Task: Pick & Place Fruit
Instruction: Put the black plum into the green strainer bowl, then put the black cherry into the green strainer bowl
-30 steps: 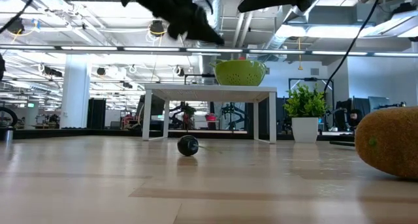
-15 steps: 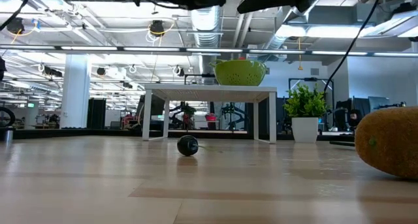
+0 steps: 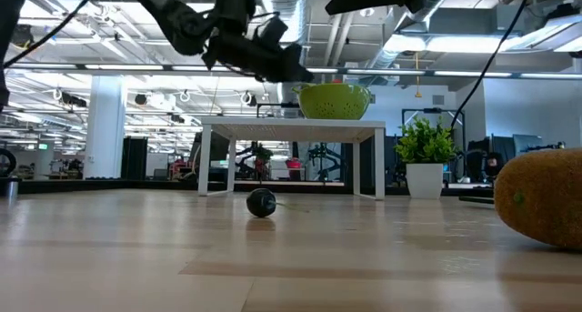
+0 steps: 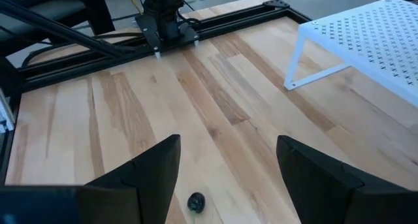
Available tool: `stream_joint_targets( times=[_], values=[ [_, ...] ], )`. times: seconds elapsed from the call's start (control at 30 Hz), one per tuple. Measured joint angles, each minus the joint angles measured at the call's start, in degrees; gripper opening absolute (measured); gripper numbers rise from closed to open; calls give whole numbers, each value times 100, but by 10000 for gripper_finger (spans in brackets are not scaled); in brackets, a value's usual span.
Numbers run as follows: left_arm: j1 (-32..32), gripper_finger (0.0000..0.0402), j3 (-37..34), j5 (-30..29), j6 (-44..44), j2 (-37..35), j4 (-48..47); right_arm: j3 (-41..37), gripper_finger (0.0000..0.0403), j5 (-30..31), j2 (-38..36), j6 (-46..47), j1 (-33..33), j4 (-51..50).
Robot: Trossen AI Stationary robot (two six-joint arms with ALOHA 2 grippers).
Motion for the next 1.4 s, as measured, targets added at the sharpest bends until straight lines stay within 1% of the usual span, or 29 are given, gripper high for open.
stream_joint_targets(
  times=[0.37, 0.67, 0.77, 1.0, 1.1, 1.2, 1.27, 1.4],
  values=[
    [54, 58, 0, 27, -52, 93, 31, 0, 248, 0, 0, -28, -4, 2],
    [17, 62, 0, 238, -59, 93, 10, 0, 248, 0, 0, -26, -2, 1],
    [16, 76, 0, 236, -52, 93, 7, 0, 248, 0, 0, -26, 0, 2],
    [14, 125, 0, 232, -52, 93, 5, 0, 248, 0, 0, -23, 0, 2],
    [-29, 139, 0, 207, -51, 90, -4, 0, 248, 0, 0, -23, 0, 2],
    [-172, 145, 0, 210, -69, -47, -125, 0, 248, 1, 0, -10, 0, 1],
    [-315, 144, 0, 336, -48, -238, -319, 0, 248, 3, 0, -10, 17, 0],
    [-644, 139, 0, 715, 252, -793, -1329, 0, 248, -6, 0, -6, 105, 1]
  ],
)
